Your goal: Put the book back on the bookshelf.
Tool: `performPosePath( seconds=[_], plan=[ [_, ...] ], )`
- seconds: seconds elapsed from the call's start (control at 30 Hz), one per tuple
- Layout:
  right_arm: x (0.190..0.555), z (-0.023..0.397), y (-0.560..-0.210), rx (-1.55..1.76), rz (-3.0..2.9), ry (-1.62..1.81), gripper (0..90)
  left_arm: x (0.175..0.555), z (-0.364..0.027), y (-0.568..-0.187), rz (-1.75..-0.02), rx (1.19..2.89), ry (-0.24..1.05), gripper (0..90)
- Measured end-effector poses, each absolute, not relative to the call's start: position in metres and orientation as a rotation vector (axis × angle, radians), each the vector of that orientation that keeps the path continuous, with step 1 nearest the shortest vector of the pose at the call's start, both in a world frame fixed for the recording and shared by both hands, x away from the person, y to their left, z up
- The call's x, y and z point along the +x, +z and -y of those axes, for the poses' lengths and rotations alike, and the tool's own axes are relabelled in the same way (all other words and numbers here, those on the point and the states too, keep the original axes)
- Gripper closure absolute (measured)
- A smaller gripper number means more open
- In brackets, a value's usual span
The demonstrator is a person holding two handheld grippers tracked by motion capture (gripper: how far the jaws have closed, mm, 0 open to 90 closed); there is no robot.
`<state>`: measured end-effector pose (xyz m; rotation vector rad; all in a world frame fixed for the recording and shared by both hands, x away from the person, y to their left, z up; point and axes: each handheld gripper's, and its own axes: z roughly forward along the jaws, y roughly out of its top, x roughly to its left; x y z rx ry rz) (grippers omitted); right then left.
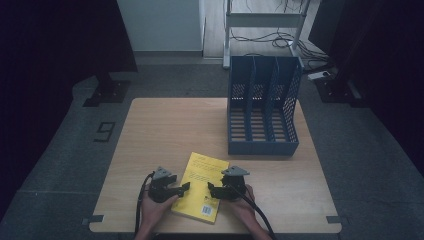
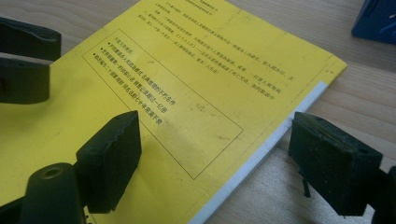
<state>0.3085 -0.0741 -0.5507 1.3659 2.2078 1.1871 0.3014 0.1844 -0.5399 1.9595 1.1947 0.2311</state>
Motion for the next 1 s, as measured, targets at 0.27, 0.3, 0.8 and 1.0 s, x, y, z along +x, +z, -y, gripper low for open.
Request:
performPosePath(
  seconds=[0.27,0.3,0.8,1.0],
  plan=[
    [0.307,0.074,-0.552,1.376,-2.196,1.196,17.1,0.304,-0.174,-0.541,-1.179,1.973,0.207,31.1],
    [0.307,0.074,-0.552,1.376,-2.196,1.196,17.1,0.305,-0.173,-0.542,-1.179,1.985,0.207,31.1],
    [0.306,0.074,-0.553,1.375,-2.183,1.207,17.5,0.304,-0.16,-0.541,-1.199,2.004,0.235,28.6],
    [0.305,0.073,-0.553,1.363,-2.176,1.2,18.1,0.303,-0.159,-0.537,-1.231,1.997,0.245,31.3]
  ],
)
